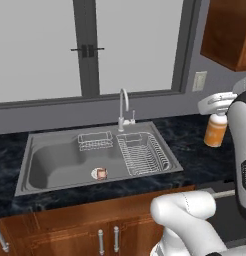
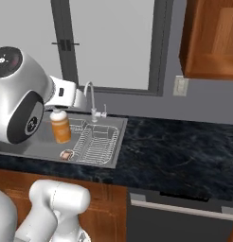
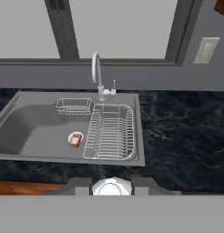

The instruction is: Pick up the soap dispenser and bar soap from the sink, and place them back in the cabinet, and close the cabinet door.

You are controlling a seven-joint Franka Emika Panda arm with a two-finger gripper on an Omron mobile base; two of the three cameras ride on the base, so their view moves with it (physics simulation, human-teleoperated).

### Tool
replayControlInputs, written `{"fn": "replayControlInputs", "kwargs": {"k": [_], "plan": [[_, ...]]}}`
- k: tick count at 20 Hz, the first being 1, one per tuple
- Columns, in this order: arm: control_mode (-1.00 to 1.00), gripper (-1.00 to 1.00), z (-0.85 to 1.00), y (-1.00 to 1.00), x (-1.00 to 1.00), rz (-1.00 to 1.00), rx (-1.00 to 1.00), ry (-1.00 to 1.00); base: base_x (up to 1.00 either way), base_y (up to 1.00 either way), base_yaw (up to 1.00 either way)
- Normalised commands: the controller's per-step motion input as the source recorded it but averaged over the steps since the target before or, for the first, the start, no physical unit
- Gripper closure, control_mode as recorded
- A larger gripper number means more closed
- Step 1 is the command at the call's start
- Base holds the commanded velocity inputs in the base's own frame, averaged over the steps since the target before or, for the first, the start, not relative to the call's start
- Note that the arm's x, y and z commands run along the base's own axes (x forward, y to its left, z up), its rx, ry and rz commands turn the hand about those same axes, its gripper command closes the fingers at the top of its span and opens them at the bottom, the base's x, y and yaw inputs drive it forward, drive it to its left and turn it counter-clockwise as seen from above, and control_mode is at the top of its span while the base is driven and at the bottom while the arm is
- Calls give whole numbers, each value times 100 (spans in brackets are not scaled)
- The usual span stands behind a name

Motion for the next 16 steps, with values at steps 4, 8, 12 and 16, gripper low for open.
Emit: {"fn": "replayControlInputs", "kwargs": {"k": [4,8,12,16], "plan": [[100,100,0,0,0,0,0,0,-10,-58,0],[100,100,0,0,0,0,0,0,-7,-68,0],[100,100,0,0,0,0,0,0,0,-61,0],[100,100,0,0,0,0,0,0,0,-60,0]]}}
